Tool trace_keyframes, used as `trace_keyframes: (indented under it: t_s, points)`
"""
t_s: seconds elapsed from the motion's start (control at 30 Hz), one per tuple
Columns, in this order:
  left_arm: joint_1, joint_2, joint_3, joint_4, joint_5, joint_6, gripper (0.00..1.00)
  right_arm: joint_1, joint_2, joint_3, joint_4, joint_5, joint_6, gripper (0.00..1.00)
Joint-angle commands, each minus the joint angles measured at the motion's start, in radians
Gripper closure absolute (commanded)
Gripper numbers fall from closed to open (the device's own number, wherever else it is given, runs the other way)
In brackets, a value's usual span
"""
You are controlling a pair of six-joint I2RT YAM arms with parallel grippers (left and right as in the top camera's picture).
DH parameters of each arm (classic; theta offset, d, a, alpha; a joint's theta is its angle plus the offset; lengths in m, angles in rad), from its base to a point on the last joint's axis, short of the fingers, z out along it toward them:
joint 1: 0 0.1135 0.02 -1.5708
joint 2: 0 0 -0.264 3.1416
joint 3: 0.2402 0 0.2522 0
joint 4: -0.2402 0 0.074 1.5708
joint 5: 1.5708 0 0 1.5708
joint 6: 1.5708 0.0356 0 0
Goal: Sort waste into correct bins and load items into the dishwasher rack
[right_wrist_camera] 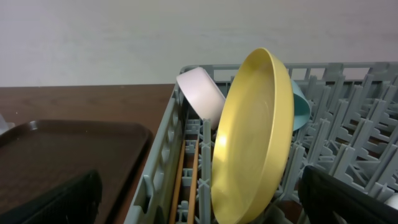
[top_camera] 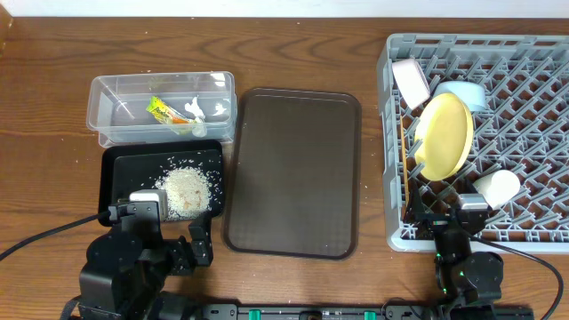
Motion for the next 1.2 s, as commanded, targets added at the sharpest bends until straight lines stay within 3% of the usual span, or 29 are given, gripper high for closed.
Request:
trace_keyframes:
  t_s: [0.0, 0.83, 1.0, 1.17]
  points:
    - [-0.003, -0.001, -0.002, 0.001, -0.002, -0.006, 0.01, -0.014, -0.006, -0.003, -0.003, -0.011, -0.015, 0.01]
    - [0.014, -0.009, -0.014, -0.013, -0.004, -0.005, 0.01, -0.014, -0.006, -0.003, -0.003, -0.011, -0.015, 0.01]
    - [0.099, -0.076, -0.133, 0.063, -0.009, -0.005, 0.01, -0.014, -0.006, -0.003, -0.003, -0.011, -0.015, 0.01]
    - [0.183, -0.238, -0.363, 0.249, -0.001, -0.006, 0.01, -0.014, -0.006, -0.003, -0.003, -0.011, -0.016, 0.01]
